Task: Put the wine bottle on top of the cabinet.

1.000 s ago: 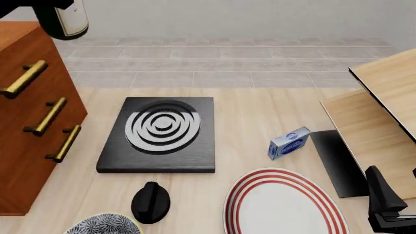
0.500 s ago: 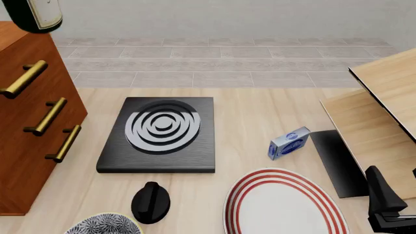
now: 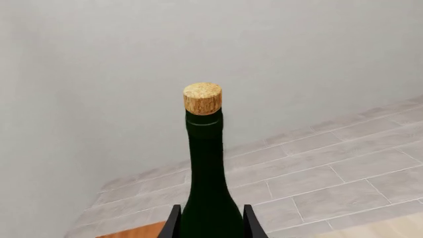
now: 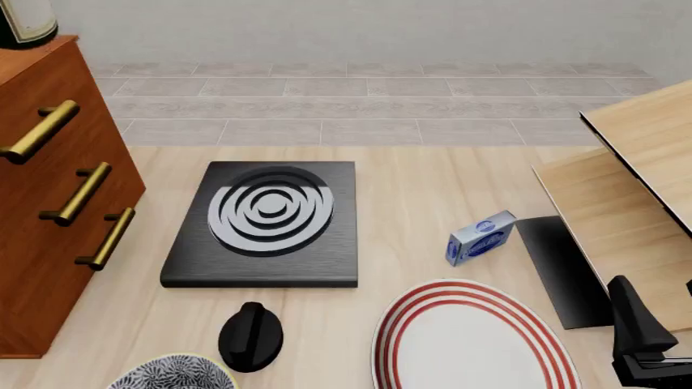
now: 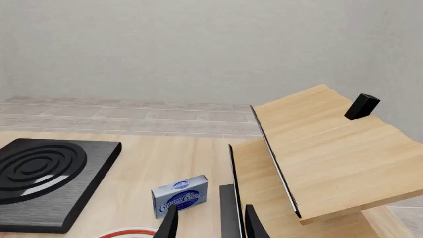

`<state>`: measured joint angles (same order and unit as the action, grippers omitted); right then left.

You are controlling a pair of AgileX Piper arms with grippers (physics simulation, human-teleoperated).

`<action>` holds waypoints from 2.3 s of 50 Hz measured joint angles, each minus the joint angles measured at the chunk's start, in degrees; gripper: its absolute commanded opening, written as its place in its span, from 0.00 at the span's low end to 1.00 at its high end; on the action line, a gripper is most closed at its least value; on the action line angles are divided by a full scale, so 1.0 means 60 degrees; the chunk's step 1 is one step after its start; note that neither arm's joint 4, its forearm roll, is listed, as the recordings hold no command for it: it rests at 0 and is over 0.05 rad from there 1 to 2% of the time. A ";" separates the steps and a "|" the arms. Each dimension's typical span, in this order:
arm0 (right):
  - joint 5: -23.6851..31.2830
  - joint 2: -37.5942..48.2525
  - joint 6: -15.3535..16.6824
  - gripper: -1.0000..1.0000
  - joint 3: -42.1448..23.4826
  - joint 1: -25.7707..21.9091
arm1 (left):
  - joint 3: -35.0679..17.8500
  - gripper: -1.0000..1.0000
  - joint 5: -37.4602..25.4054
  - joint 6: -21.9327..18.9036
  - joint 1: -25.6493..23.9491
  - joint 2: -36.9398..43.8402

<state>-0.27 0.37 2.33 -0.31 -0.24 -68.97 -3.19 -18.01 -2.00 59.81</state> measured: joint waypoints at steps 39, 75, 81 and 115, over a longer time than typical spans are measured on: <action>0.0000 0.0000 0.0000 1.00 0.0000 0.0000 | -0.0273 0.00 -0.0463 -0.0033 0.1442 -0.0230; 0.0000 0.0000 0.0000 1.00 0.0000 0.0000 | -0.0177 0.00 -0.0510 -0.0021 0.2736 -0.0406; 0.0000 0.0000 0.0000 1.00 0.0000 0.0000 | -0.0083 0.00 -0.0459 -0.0006 0.2977 -0.0433; 0.0000 0.0000 0.0001 1.00 0.0000 0.0000 | 0.0578 0.00 0.0277 0.0151 0.4098 -0.0256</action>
<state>-0.27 0.36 2.34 -0.31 -0.24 -65.50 -1.53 -17.10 22.59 58.28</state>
